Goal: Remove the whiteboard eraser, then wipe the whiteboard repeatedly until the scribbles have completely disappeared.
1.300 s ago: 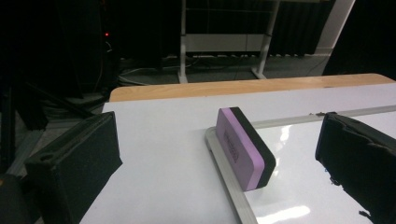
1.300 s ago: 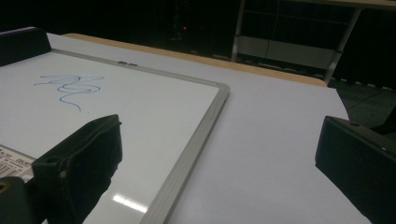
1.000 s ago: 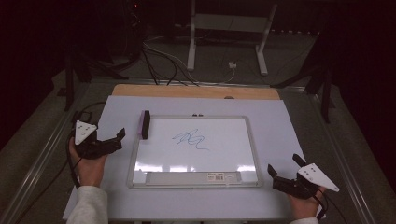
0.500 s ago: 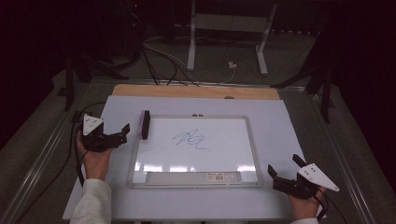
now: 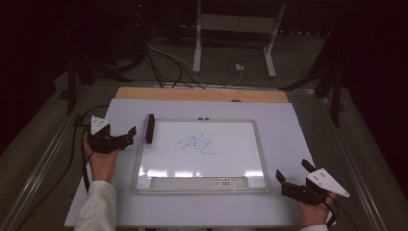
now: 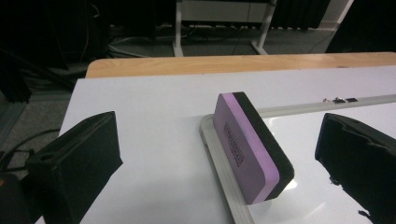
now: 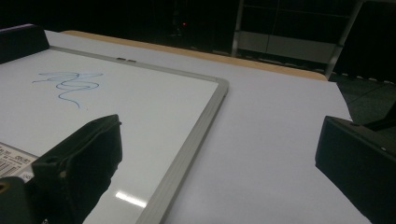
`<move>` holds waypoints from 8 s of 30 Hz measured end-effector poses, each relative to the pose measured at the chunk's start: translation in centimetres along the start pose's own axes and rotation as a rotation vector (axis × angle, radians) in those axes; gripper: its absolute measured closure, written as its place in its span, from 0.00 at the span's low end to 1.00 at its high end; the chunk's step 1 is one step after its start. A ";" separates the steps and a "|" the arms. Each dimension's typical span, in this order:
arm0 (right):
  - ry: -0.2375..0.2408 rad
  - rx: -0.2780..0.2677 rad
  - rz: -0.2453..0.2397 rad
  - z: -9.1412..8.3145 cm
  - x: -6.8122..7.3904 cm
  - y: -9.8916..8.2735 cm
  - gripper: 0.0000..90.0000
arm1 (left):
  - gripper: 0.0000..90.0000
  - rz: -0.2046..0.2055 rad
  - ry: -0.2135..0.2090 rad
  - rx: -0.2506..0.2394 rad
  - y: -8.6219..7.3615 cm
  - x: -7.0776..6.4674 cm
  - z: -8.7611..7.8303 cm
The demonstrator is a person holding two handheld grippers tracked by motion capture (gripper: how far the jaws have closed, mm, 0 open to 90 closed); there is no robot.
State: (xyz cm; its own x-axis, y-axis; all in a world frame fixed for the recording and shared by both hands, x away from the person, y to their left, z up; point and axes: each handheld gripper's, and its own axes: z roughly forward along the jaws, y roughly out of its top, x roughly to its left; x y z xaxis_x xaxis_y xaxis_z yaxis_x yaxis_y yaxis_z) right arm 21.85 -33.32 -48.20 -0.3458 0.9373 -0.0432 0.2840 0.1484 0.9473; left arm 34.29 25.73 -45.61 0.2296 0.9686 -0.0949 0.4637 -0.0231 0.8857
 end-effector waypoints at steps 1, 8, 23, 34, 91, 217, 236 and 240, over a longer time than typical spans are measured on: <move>0.000 0.001 0.000 0.0 0.0 0.0 0.01 | 0.01 -0.003 0.000 0.006 0.0 0.0 0.1; 0.001 0.004 -0.006 0.1 0.1 0.0 0.01 | 0.01 -0.025 -0.008 0.025 0.2 0.0 0.9; 0.005 0.008 -0.004 0.1 0.1 0.0 0.01 | 0.01 -0.044 -0.013 0.080 0.3 0.1 2.9; 0.006 0.009 -0.005 0.2 0.1 0.0 0.01 | 0.07 -0.073 -0.023 0.137 0.0 -0.4 4.4; 0.007 0.022 -0.011 0.3 0.1 0.0 0.01 | 0.38 -0.109 -0.139 0.286 -1.5 -3.3 7.5; 0.014 0.015 -0.014 0.5 0.2 0.1 0.02 | 0.39 0.269 -0.260 0.290 -5.0 -11.5 3.4; 0.017 0.016 -0.013 0.5 0.1 0.1 0.02 | 0.39 0.187 -0.286 0.311 -3.6 -12.6 6.3; 0.018 0.016 -0.013 0.5 0.1 0.1 0.02 | 0.43 0.186 -0.278 0.327 -3.7 -12.5 6.4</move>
State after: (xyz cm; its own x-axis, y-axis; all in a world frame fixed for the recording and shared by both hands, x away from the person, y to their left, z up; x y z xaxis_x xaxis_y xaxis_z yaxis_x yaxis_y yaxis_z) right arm 22.28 -33.05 -48.27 -0.3656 0.9295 -0.0498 0.2939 0.1661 0.9413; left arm 35.17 12.14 -50.61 0.5340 0.8389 -0.1055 0.6283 -0.3102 0.7135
